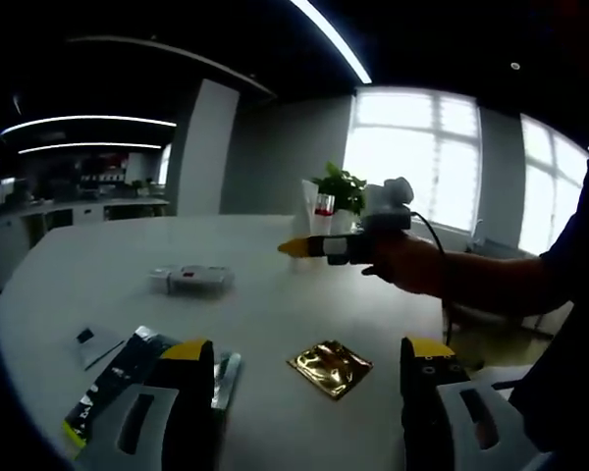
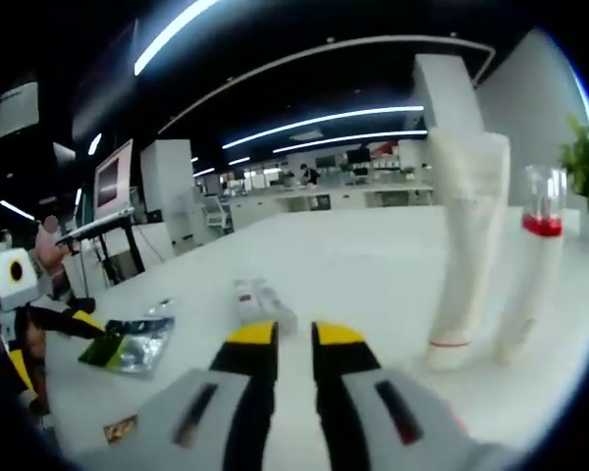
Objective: Arrange the skincare products in the storage area until every visible bottle or jar stands upright without overlapping.
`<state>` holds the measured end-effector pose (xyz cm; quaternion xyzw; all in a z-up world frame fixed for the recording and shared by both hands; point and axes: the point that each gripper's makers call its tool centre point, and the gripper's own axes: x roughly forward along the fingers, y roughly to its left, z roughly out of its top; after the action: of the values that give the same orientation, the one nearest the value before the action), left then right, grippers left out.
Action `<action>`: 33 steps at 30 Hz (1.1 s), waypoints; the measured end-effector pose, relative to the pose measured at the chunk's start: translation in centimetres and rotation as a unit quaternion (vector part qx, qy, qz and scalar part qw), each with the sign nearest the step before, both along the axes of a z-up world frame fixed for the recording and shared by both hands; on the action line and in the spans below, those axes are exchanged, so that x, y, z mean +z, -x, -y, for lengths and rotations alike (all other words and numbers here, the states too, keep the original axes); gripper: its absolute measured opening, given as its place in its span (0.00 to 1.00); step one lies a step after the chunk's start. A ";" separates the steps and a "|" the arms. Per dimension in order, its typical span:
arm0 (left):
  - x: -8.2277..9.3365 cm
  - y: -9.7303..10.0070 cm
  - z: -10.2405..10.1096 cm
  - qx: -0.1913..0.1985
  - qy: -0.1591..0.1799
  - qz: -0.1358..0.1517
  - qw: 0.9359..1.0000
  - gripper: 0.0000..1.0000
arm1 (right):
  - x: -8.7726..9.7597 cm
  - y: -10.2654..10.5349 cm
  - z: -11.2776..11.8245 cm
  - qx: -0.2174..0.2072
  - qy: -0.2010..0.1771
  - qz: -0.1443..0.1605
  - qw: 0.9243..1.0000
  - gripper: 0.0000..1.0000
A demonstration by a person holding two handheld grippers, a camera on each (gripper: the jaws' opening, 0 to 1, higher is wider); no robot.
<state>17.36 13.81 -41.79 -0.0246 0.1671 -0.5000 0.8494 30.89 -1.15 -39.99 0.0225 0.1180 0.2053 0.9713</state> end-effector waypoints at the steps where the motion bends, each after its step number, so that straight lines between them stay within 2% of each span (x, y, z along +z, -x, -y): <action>1: 0.0 0.0 0.0 0.000 0.001 0.000 1.000 0.79 | 0.0 0.0 -0.2 0.003 0.000 -0.001 1.000 0.15; 6: 0.0 0.1 0.0 0.002 0.001 -0.001 1.000 0.79 | 0.2 0.0 -0.9 0.014 0.003 0.001 1.000 0.15; 15: 0.0 0.1 -0.3 0.007 0.000 -0.002 1.000 0.79 | 0.2 0.0 -2.8 0.047 0.015 -0.007 0.999 0.25; 23: 0.0 0.2 -0.3 0.009 0.001 -0.002 1.000 0.79 | -0.3 0.0 -4.2 0.074 0.027 -0.021 0.997 0.37; 28: 0.0 0.2 -0.4 0.010 0.002 -0.002 1.000 0.79 | -0.5 0.2 -5.3 0.098 0.040 -0.035 0.994 0.41; 33: 0.0 0.2 -0.6 0.012 0.003 -0.003 1.000 0.79 | -0.3 0.3 -6.2 0.115 0.048 -0.043 0.991 0.56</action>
<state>17.21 14.41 -41.77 -0.0307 0.1678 -0.4905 0.8546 30.64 5.06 -40.25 -0.0290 0.1707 0.3086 0.9353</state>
